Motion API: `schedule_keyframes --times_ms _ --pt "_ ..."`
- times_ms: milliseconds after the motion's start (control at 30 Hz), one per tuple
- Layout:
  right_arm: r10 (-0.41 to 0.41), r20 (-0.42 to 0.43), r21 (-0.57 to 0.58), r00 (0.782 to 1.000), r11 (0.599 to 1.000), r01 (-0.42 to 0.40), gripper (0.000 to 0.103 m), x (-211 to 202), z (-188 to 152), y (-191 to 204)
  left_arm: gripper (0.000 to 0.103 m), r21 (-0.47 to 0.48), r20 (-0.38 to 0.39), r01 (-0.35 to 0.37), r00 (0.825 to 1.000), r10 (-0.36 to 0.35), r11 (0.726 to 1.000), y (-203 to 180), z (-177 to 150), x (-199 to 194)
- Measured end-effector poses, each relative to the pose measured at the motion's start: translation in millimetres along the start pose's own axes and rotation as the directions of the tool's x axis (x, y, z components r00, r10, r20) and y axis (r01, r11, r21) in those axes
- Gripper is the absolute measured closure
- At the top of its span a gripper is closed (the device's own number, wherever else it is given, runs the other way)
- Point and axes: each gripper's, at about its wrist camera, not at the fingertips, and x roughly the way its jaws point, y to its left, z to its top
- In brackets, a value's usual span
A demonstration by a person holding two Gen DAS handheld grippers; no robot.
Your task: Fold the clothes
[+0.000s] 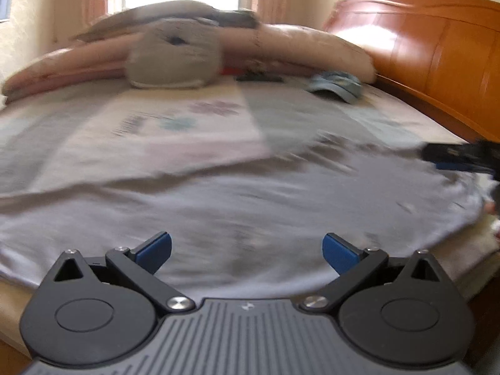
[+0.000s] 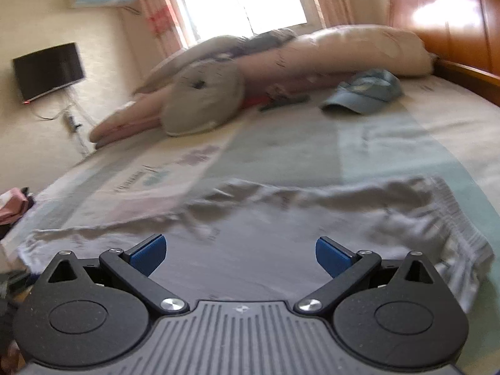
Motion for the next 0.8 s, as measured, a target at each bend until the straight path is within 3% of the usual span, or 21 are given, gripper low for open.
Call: schedule_keyframes --times_ms 167,233,367,533,667,800 --pt "0.033 0.013 -0.081 0.999 0.996 -0.032 0.0 12.4 5.3 45.2 0.001 -0.08 -0.037 -0.066 0.997 0.063 0.995 70.0 6.1 10.2" --pt "0.034 0.002 -0.114 0.999 0.993 -0.033 0.0 22.6 5.0 65.9 0.001 -0.119 -0.075 -0.051 0.996 0.043 0.992 93.6 4.0 17.0" --pt "0.047 -0.083 -0.13 0.995 0.99 -0.058 0.0 51.1 8.8 105.4 0.001 -0.14 -0.092 0.044 0.994 -0.057 0.989 123.6 11.7 12.3" --pt "0.068 -0.185 -0.169 0.98 0.981 -0.1 0.0 79.4 27.9 154.6 0.001 -0.219 -0.076 0.01 0.997 -0.027 0.976 184.4 26.3 -5.9" --pt "0.07 -0.223 -0.185 0.972 0.976 -0.113 0.0 99.7 44.5 188.0 0.001 -0.355 -0.051 -0.062 0.998 0.047 0.933 242.0 21.3 -27.7" --pt "0.073 -0.26 -0.203 0.963 0.971 -0.129 0.0 125.4 55.5 216.2 0.001 -0.52 -0.027 -0.082 0.996 0.08 0.85 287.5 -3.0 -49.4"
